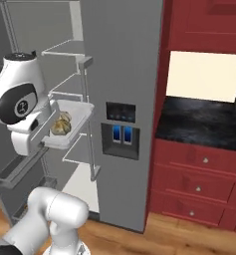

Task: Place two dumplings into each of the tupperware containers and then place the containers in the fridge.

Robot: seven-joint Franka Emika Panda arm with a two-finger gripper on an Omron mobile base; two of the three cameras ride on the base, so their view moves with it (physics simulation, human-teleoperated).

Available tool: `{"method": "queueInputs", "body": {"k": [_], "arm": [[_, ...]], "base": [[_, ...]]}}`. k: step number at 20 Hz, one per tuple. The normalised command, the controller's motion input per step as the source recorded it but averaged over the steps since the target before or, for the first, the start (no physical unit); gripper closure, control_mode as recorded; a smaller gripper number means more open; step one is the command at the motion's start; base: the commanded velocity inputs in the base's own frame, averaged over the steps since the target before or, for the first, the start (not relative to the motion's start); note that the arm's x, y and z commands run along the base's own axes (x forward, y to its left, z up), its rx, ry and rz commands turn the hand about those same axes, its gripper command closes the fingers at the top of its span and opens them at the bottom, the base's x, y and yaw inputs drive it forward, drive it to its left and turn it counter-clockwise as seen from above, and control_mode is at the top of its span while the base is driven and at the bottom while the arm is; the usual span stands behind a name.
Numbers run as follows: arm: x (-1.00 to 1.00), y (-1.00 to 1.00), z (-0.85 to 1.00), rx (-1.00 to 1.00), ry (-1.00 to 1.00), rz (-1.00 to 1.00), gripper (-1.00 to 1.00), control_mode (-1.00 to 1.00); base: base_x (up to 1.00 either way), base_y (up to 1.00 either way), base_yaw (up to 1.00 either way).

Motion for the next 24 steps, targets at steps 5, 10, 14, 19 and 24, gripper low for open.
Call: {"method": "queueInputs", "body": {"k": [5,10,14,19,24], "arm": [[0.0,0.0,0.0,0.0,0.0,0.0,1.0,1.0],[0.0,0.0,0.0,0.0,0.0,0.0,1.0,1.0],[0.0,0.0,0.0,0.0,0.0,0.0,1.0,1.0],[0.0,0.0,0.0,0.0,0.0,0.0,1.0,1.0],[0.0,0.0,0.0,0.0,0.0,0.0,1.0,1.0]], "base": [[0.71,0.54,0.0],[0.22,0.41,0.0],[0.51,0.38,0.0],[0.52,0.41,0.02],[0.68,0.04,0.0]]}}
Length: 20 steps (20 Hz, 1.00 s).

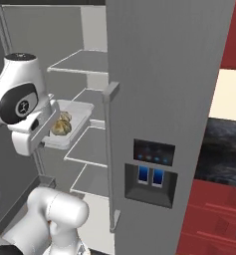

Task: Place two dumplings into each of the tupperware containers and then place the containers in the fridge.

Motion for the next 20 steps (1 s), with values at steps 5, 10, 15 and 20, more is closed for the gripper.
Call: {"method": "queueInputs", "body": {"k": [5,10,15,20], "arm": [[0.0,0.0,0.0,0.0,0.0,0.0,1.0,1.0],[0.05,0.03,0.01,0.0,-0.14,0.0,1.0,-1.0],[0.35,0.02,0.14,0.0,-0.48,0.0,1.0,-1.0],[0.73,0.02,0.22,0.05,-0.26,-0.01,1.0,-1.0]], "base": [[0.66,0.0,0.0],[0.23,0.0,0.0],[0.0,0.0,0.0],[0.0,0.0,0.0]]}}
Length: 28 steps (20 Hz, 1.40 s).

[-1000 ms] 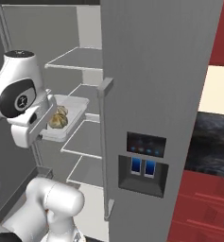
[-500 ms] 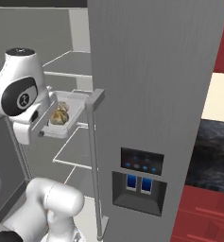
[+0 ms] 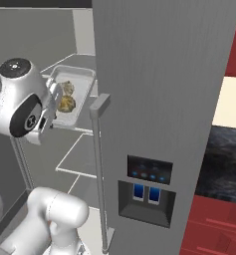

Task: Place two dumplings into each of the tupperware containers and then place the containers in the fridge.

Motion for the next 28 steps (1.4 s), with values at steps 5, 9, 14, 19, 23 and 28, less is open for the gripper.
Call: {"method": "queueInputs", "body": {"k": [5,9,14,19,23,28], "arm": [[0.88,0.01,0.4,0.03,-0.11,0.0,1.0,-1.0],[0.82,0.0,0.48,0.06,0.0,0.0,1.0,-1.0],[0.99,-0.03,0.21,0.02,0.03,0.0,1.0,-1.0],[0.92,-0.01,0.1,0.0,0.02,0.0,1.0,-1.0],[0.9,-0.02,0.0,0.0,0.0,0.0,1.0,-1.0],[0.7,-0.16,0.0,0.0,0.0,0.0,1.0,-1.0]], "base": [[0.0,0.0,0.0],[0.0,0.0,0.0],[0.0,0.0,0.0],[0.0,0.0,0.0],[0.0,0.0,0.0],[0.0,0.0,0.0]]}}
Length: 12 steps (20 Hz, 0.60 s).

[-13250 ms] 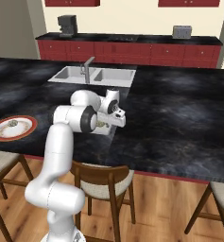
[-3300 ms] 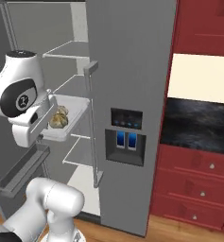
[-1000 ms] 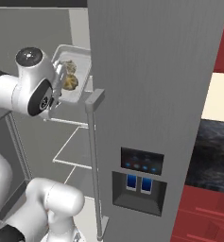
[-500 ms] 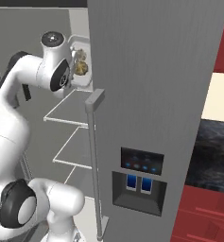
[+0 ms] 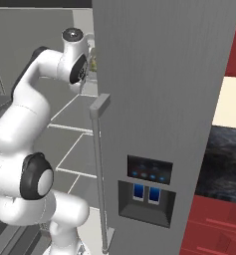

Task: Place two dumplings into each of the tupperware containers and then place the containers in the fridge.

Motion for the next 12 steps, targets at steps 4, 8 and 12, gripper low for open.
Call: {"method": "queueInputs", "body": {"k": [4,8,12], "arm": [[0.76,-0.07,0.0,0.0,0.0,0.0,1.0,-1.0],[0.81,-0.02,0.0,0.0,0.01,0.0,1.0,-1.0],[0.83,0.0,-0.03,0.0,0.0,0.0,1.0,-1.0]], "base": [[0.0,0.0,0.0],[0.0,0.0,0.0],[0.0,0.0,0.0]]}}
